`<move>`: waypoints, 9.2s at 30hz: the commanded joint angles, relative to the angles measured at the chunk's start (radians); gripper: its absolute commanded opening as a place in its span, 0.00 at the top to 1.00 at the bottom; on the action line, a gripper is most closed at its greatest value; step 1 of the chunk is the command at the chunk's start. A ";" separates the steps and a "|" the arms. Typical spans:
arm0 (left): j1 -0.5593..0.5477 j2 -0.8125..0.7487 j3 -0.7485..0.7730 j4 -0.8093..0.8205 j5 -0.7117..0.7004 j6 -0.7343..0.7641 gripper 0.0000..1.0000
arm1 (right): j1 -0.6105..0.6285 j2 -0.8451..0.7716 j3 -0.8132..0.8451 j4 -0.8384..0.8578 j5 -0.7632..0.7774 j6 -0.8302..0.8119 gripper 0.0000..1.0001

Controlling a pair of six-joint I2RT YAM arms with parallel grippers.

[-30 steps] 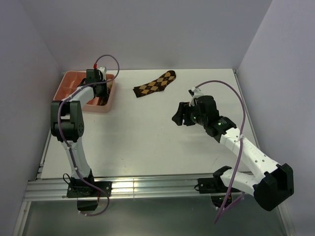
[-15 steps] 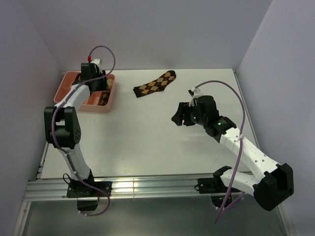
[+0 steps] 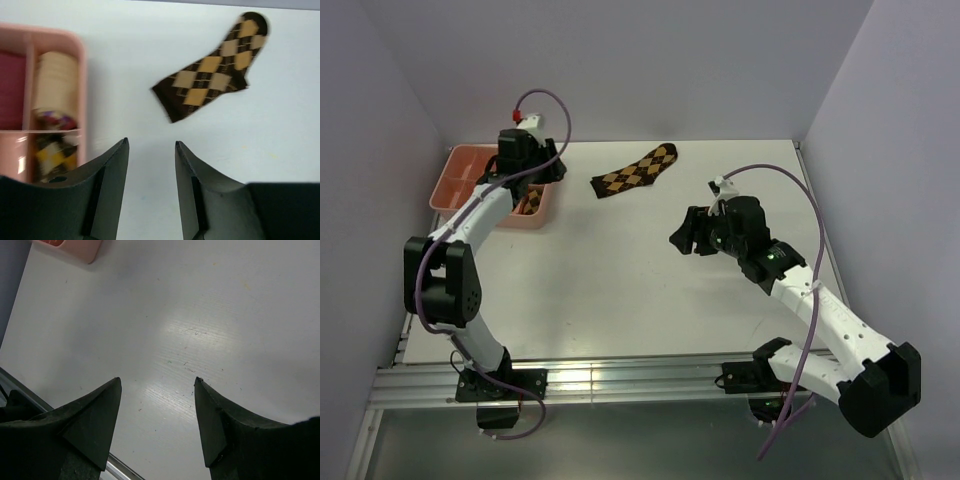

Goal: Roll the socks
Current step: Move the sock to the center of the board, then roll the sock at the center of the board.

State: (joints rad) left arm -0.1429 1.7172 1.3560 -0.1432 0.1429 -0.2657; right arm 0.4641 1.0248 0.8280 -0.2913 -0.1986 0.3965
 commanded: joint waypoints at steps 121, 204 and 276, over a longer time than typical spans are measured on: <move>-0.078 -0.926 -0.678 -0.119 -0.361 -0.161 0.02 | 0.579 0.753 0.252 0.086 0.436 -0.275 0.48; -0.083 -0.775 -0.692 -0.119 -0.174 -0.309 0.09 | 0.418 0.894 0.312 0.206 -0.316 -0.096 1.00; -0.376 -0.186 -0.686 0.024 -0.039 -0.524 0.49 | 0.122 1.060 0.109 0.716 -0.759 0.424 0.82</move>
State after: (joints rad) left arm -0.5102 1.4883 0.6624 -0.0849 0.1352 -0.7853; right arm 0.5949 2.1235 0.9195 0.5240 -1.0183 0.8761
